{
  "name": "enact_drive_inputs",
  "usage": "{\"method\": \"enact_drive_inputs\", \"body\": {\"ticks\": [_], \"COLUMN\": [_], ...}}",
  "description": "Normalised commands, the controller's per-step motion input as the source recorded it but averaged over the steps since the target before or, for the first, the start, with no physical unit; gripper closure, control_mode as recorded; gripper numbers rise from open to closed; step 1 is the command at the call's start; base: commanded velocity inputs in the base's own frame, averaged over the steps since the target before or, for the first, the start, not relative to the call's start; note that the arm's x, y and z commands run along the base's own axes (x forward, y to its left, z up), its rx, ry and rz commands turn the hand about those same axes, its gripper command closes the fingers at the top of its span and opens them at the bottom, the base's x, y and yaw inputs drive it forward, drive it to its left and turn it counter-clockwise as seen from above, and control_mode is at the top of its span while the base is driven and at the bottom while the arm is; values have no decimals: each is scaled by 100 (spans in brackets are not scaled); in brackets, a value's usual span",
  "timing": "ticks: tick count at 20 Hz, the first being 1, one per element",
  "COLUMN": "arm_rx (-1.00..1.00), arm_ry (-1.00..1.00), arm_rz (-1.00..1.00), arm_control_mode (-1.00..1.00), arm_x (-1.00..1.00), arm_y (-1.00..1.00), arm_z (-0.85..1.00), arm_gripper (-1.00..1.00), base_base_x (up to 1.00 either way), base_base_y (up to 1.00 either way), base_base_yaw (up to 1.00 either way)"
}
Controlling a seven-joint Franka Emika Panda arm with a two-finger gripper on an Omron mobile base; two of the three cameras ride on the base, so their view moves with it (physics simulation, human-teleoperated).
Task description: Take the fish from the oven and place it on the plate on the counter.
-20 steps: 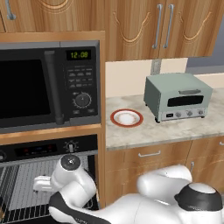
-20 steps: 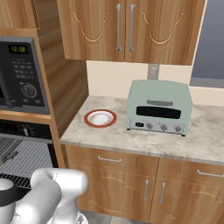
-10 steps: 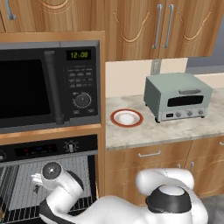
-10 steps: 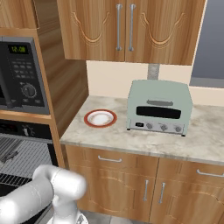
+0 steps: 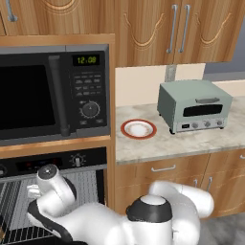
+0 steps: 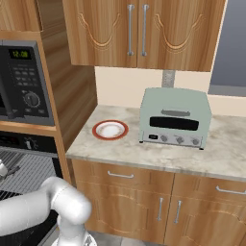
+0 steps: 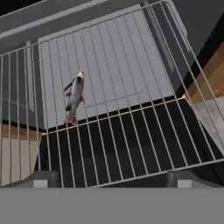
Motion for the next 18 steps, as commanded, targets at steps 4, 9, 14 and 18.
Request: {"method": "enact_drive_inputs", "body": {"ticks": [4, 9, 14, 18], "arm_rx": [-1, 0, 0, 0], "arm_ry": [9, 0, 0, 0], "arm_rz": [22, 2, 0, 0], "arm_control_mode": [-100, -100, -100, -100], "arm_x": [2, 0, 4, 35], "arm_y": [0, -6, 0, 7], "arm_z": [-55, -54, -53, 0], "arm_gripper": [-100, -100, -100, -100], "base_base_x": [0, 0, 0, 0], "base_base_y": [0, 0, 0, 0], "base_base_yaw": [0, 0, 0, 0]}}
